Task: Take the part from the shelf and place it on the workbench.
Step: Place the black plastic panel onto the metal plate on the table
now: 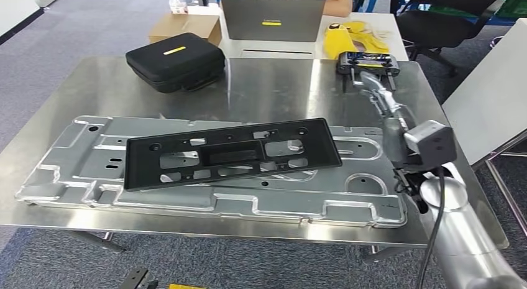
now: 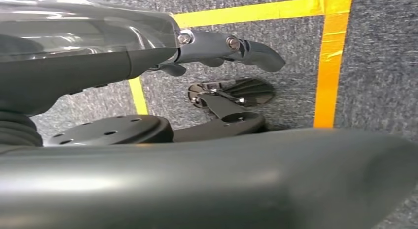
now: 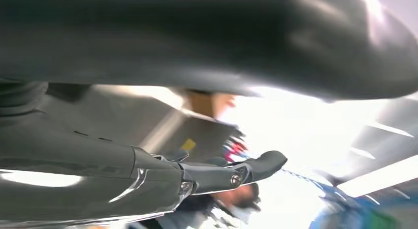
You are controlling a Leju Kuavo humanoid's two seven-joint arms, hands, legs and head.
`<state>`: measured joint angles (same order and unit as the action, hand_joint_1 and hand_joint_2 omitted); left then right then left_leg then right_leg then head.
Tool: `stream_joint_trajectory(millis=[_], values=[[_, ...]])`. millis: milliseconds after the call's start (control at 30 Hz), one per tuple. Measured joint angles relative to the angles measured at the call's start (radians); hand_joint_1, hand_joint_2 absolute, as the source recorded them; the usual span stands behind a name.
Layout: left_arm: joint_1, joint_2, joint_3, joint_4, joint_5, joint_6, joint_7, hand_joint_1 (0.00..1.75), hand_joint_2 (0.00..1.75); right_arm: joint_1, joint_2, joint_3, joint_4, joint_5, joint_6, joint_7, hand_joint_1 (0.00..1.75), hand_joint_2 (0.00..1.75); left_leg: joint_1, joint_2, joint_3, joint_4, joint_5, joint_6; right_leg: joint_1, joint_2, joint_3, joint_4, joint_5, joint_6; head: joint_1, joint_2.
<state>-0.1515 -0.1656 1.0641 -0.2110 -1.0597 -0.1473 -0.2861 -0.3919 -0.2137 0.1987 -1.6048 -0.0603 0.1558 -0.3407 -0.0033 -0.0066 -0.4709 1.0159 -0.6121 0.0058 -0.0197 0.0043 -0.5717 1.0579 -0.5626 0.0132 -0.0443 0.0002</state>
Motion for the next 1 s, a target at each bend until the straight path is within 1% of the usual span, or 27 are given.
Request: stream_joint_trajectory(millis=[100, 233, 333, 400, 467, 533, 567, 600, 633, 667, 700, 733, 767, 800, 833, 867, 900, 933, 1000], values=[[0.005, 0.0, 0.007, 0.0, 0.018, 0.005, -0.01, 0.0, 0.0, 0.086, 0.0, -0.057, -0.147, 0.009, -0.025, -0.056, 0.0, 0.0, 0.0, 0.0, 0.0, 0.0, 0.0, 0.0, 0.0, 0.0, 0.0, 0.0, 0.0, 0.0, 0.0, 0.0], [0.018, 0.002, 0.023, 0.0, 0.033, 0.01, -0.019, 0.0, 0.0, 0.196, 0.0, -0.114, -0.318, 0.022, -0.033, -0.081, 0.0, 0.0, -0.002, 0.0, 0.0, 0.001, -0.001, 0.001, -0.003, 0.0, 0.0, -0.002, 0.0, 0.001, 0.0, 0.0], [0.026, 0.005, 0.03, 0.0, 0.044, 0.012, -0.023, 0.0, 0.0, 0.258, -0.001, -0.14, -0.397, 0.037, -0.033, -0.101, 0.0, 0.0, -0.005, 0.0, 0.0, 0.002, -0.002, 0.003, -0.006, 0.0, 0.001, -0.002, 0.001, 0.002, 0.0, 0.0], [0.031, 0.008, 0.037, 0.0, 0.049, 0.013, -0.028, 0.0, 0.0, 0.298, -0.002, -0.155, -0.434, 0.047, -0.033, -0.117, 0.0, 0.0, -0.008, 0.0, 0.0, 0.004, -0.004, 0.006, -0.008, -0.001, 0.001, -0.002, 0.002, 0.005, 0.0, 0.0], [0.038, 0.011, 0.045, 0.0, 0.053, 0.013, -0.032, 0.0, 0.0, 0.337, -0.003, -0.169, -0.463, 0.053, -0.033, -0.132, 0.0, 0.0, -0.01, 0.0, -0.001, 0.005, -0.003, 0.011, -0.011, 0.0, 0.002, -0.006, 0.004, 0.011, 0.0, 0.0], [0.042, 0.012, 0.05, 0.0, 0.057, 0.013, -0.035, 0.0, 0.0, 0.369, -0.004, -0.182, -0.487, 0.057, -0.033, -0.144, 0.0, 0.0, -0.008, 0.002, 0.004, -0.006, 0.009, 0.023, -0.01, 0.001, 0.006, -0.011, 0.007, 0.02, 0.0, 0.0], [0.042, 0.013, 0.051, 0.0, 0.059, 0.012, -0.036, 0.0, 0.0, 0.382, -0.006, -0.189, -0.497, 0.057, -0.032, -0.148, 0.0, 0.0, -0.005, 0.003, 0.008, -0.017, 0.019, 0.03, -0.008, 0.001, 0.005, -0.006, -0.001, 0.024, 0.0, 0.0], [0.043, 0.013, 0.052, 0.0, 0.061, 0.012, -0.037, 0.0, 0.0, 0.394, -0.009, -0.195, -0.505, 0.058, -0.032, -0.152, 0.0, 0.0, -0.001, 0.005, 0.011, -0.028, 0.027, 0.036, -0.006, 0.001, -0.005, 0.017, -0.018, 0.026, 0.001, 0.0], [0.045, 0.013, 0.054, 0.0, 0.062, 0.011, -0.037, 0.0, 0.0, 0.407, -0.011, -0.202, -0.511, 0.059, -0.031, -0.156, 0.0, 0.0, 0.003, 0.007, 0.014, -0.034, 0.032, 0.039, -0.005, 0.001, -0.024, 0.061, -0.046, 0.026, 0.002, 0.0], [0.047, 0.013, 0.055, 0.0, 0.062, 0.011, -0.038, 0.0, 0.0, 0.421, -0.012, -0.207, -0.514, 0.06, -0.03, -0.159, 0.0, 0.0, 0.004, 0.007, 0.014, -0.037, 0.033, 0.041, -0.005, 0.001, -0.051, 0.118, -0.073, 0.028, 0.002, 0.0], [0.05, 0.013, 0.056, 0.0, 0.063, 0.011, -0.038, 0.0, 0.0, 0.435, -0.012, -0.211, -0.517, 0.06, -0.03, -0.161, 0.0, 0.0, 0.005, 0.007, 0.014, -0.036, 0.033, 0.041, -0.006, 0.0, -0.079, 0.177, -0.094, 0.031, 0.002, 0.0], [0.053, 0.013, 0.056, 0.0, 0.063, 0.01, -0.038, 0.0, 0.0, 0.449, -0.012, -0.215, -0.519, 0.061, -0.03, -0.162, 0.0, 0.0, 0.006, 0.008, 0.015, -0.036, 0.032, 0.04, -0.008, 0.0, -0.098, 0.216, -0.098, 0.035, 0.003, 0.0], [0.055, 0.013, 0.057, 0.0, 0.063, 0.01, -0.038, 0.0, 0.0, 0.461, -0.012, -0.219, -0.521, 0.063, -0.03, -0.163, 0.0, 0.0, 0.008, 0.007, 0.016, -0.035, 0.03, 0.038, -0.01, 0.0, -0.103, 0.221, -0.081, 0.039, 0.003, 0.0], [0.056, 0.013, 0.057, 0.0, 0.063, 0.01, -0.038, 0.0, 0.0, 0.47, -0.012, -0.222, -0.523, 0.064, -0.03, -0.164, 0.0, 0.0, 0.011, 0.007, 0.017, -0.033, 0.027, 0.034, -0.012, -0.001, -0.091, 0.19, -0.048, 0.044, 0.003, 0.0], [0.057, 0.013, 0.057, 0.0, 0.063, 0.01, -0.038, 0.0, 0.0, 0.477, -0.012, -0.225, -0.526, 0.065, -0.03, -0.166, 0.0, 0.0, 0.015, 0.006, 0.017, -0.028, 0.022, 0.027, -0.016, -0.002, -0.067, 0.132, -0.009, 0.051, 0.003, 0.0], [0.057, 0.014, 0.057, 0.0, 0.063, 0.01, -0.039, 0.0, 0.0, 0.483, -0.012, -0.226, -0.528, 0.067, -0.029, -0.168, 0.0, 0.0, 0.016, 0.005, 0.016, -0.021, 0.015, 0.019, -0.016, -0.003, -0.043, 0.079, 0.017, 0.056, 0.003, 0.0], [0.057, 0.015, 0.058, 0.0, 0.063, 0.01, -0.039, 0.0, 0.0, 0.489, -0.012, -0.227, -0.531, 0.07, -0.027, -0.169, 0.0, 0.0, 0.016, 0.004, 0.012, -0.013, 0.009, 0.01, -0.016, -0.002, -0.027, 0.043, 0.032, 0.056, 0.004, 0.0], [0.057, 0.016, 0.059, 0.0, 0.063, 0.01, -0.039, 0.0, 0.0, 0.495, -0.012, -0.228, -0.533, 0.074, -0.025, -0.171, 0.0, 0.0, 0.015, 0.002, 0.008, -0.006, 0.005, 0.003, -0.015, -0.002, -0.021, 0.025, 0.033, 0.052, 0.005, 0.0], [0.057, 0.017, 0.062, 0.0, 0.063, 0.009, -0.04, 0.0, 0.0, 0.507, -0.011, -0.228, -0.539, 0.083, -0.019, -0.175, 0.0, 0.0, 0.012, 0.001, -0.001, 0.003, 0.002, -0.004, -0.014, 0.0, -0.026, 0.024, 0.022, 0.035, 0.006, 0.0]])
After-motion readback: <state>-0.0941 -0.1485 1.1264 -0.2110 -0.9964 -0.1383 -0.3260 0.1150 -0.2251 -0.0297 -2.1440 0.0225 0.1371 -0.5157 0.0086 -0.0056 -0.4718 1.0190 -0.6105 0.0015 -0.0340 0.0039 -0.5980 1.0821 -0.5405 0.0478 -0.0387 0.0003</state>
